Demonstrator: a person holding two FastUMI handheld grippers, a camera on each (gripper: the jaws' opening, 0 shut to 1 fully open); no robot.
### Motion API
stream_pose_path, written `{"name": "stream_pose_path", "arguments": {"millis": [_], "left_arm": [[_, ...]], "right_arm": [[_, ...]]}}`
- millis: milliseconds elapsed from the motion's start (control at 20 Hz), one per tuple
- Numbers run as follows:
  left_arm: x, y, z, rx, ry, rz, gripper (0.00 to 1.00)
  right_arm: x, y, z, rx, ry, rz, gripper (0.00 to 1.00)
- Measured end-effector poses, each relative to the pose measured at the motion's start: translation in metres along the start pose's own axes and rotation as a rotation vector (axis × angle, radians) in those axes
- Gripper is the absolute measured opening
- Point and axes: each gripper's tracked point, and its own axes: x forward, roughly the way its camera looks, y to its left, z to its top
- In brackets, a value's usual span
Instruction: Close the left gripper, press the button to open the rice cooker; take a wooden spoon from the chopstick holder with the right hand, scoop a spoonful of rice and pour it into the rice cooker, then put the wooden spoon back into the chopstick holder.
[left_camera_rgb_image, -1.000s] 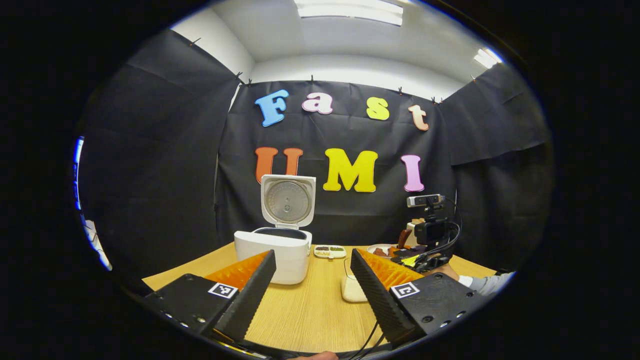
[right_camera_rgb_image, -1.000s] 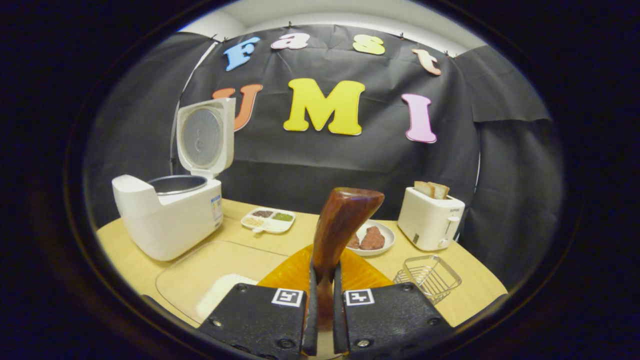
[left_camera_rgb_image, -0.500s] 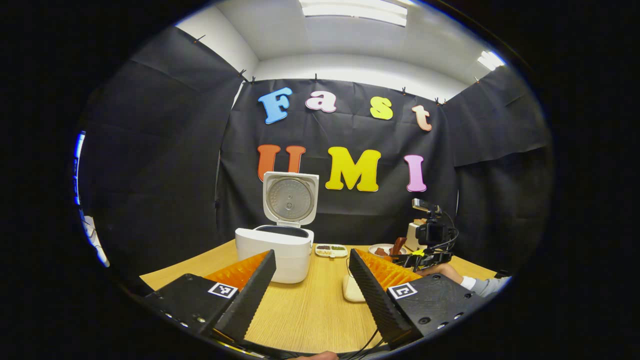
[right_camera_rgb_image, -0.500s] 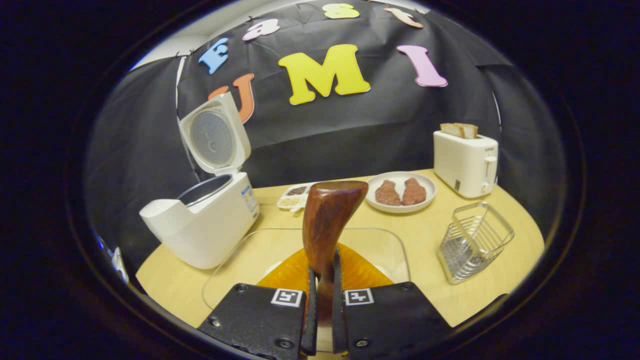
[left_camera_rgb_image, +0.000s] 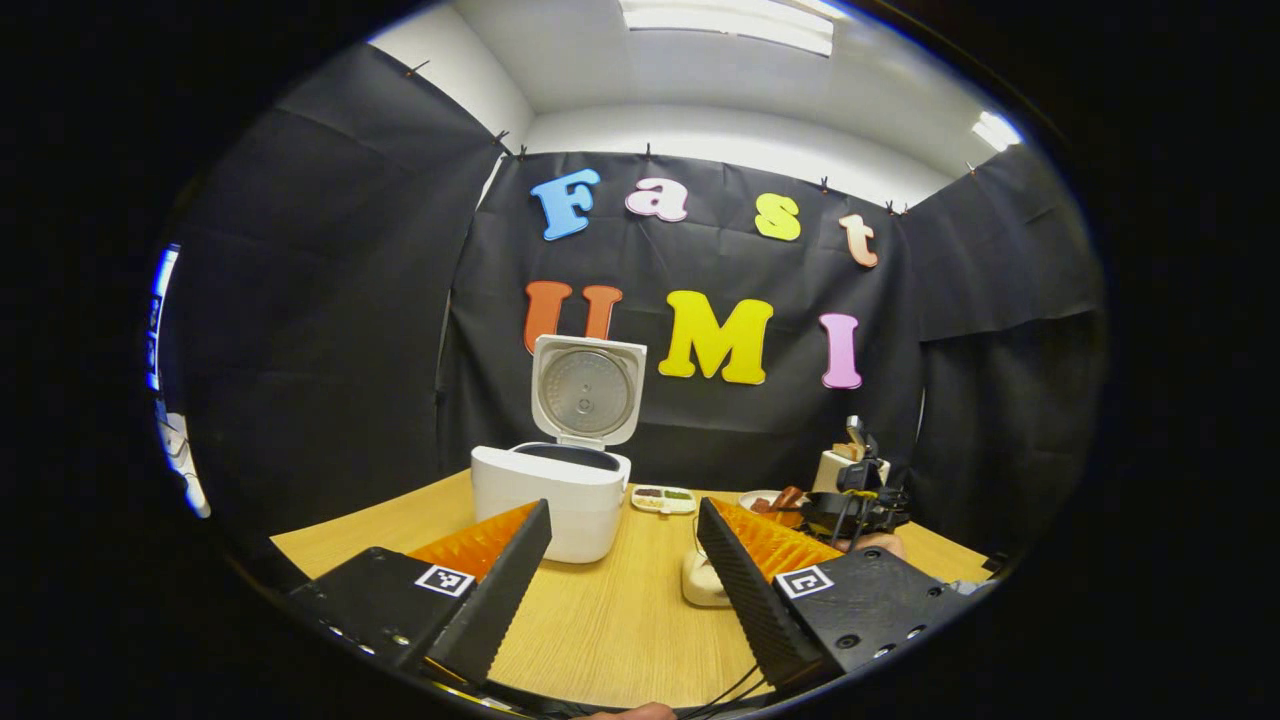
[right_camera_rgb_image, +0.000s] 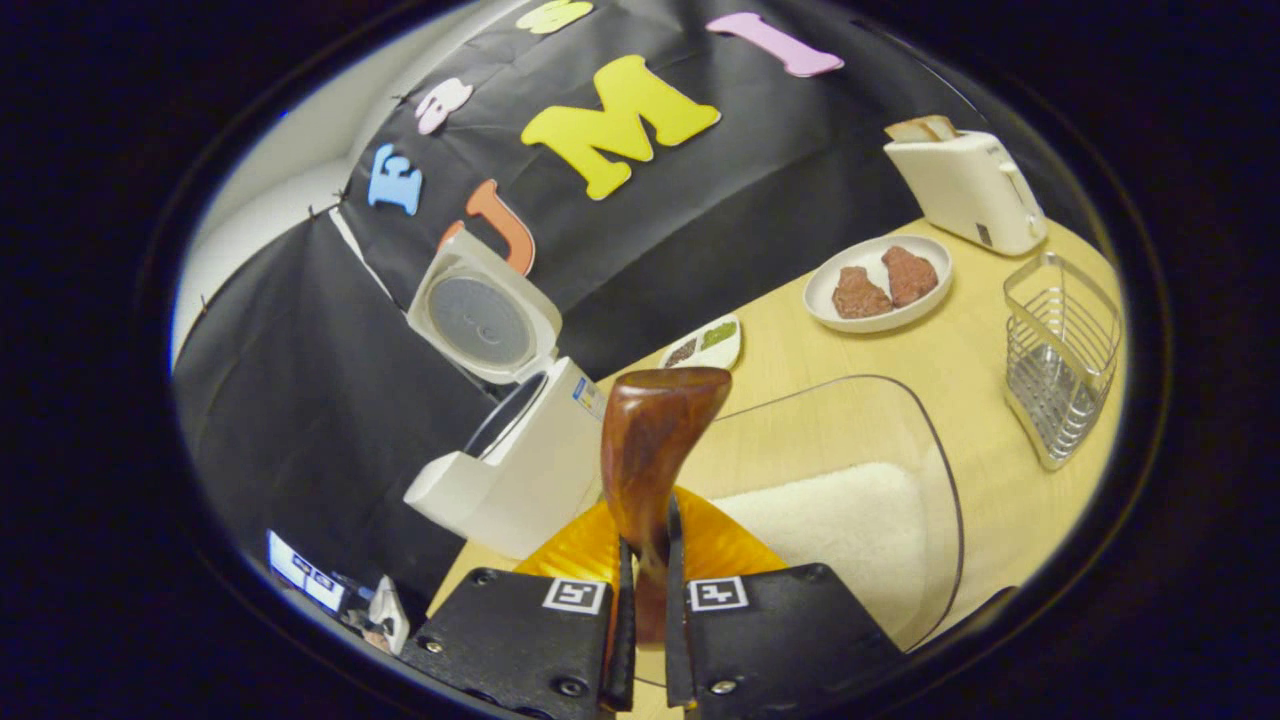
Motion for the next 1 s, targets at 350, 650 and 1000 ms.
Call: {"name": "stream_pose_path", "arguments": {"millis": [350,650,1000], "left_arm": [[0.010,0.005,-0.017,0.038,0.049,0.075,0.94],[0.018,-0.002,-0.022,0.066,0.044,0.074,0.94],[0.022,-0.017,-0.033,0.085,0.069,0.043,0.94]], "right_arm": [[-0.035,-0.023,0.051,0.245,-0.131,0.094,0.17],[-0.051,-0.031,0.065,0.485,-0.138,0.153,0.17],[-0.078,-0.024,0.093,0.813,-0.165,0.240,0.17]]}}
